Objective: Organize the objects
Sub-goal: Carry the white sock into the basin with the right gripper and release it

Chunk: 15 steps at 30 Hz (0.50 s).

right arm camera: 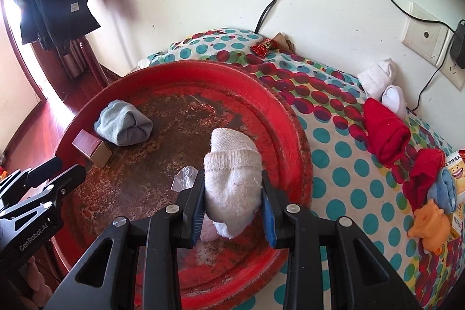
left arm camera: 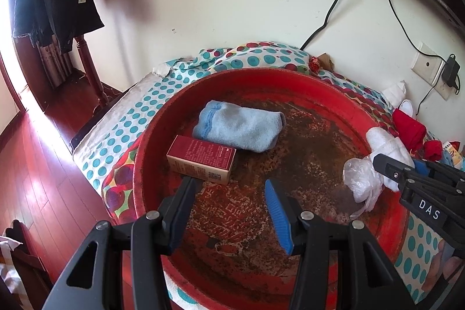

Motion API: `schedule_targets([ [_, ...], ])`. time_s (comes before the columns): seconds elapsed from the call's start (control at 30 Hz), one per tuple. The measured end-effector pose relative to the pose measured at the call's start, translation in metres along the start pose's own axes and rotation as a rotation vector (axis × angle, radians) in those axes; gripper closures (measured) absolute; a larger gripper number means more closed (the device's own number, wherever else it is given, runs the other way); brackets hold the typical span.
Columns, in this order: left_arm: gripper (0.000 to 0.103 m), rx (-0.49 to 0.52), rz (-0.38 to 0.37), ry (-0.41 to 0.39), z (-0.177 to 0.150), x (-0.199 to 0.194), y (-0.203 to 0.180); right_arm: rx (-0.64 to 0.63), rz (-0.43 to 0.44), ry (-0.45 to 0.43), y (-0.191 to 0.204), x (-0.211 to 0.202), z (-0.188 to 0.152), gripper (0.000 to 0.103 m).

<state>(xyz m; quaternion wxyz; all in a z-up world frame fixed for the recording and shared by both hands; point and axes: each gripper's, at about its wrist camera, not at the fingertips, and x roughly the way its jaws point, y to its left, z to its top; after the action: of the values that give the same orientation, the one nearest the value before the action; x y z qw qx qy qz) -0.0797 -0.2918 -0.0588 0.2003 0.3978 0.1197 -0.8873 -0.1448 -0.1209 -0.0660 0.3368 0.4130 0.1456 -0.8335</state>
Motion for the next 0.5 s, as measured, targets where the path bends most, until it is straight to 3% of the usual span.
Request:
schedule_targets([
  [0.4,0.052,0.021,0.004,-0.01,0.0,-0.001,-0.005,0.008,0.012,-0.024,0.004,-0.006,0.004,0.064],
  [0.5,0.052,0.026,0.003,-0.016,-0.001,-0.002,-0.006,0.01,0.012,-0.055,0.004,-0.014,0.006,0.04],
])
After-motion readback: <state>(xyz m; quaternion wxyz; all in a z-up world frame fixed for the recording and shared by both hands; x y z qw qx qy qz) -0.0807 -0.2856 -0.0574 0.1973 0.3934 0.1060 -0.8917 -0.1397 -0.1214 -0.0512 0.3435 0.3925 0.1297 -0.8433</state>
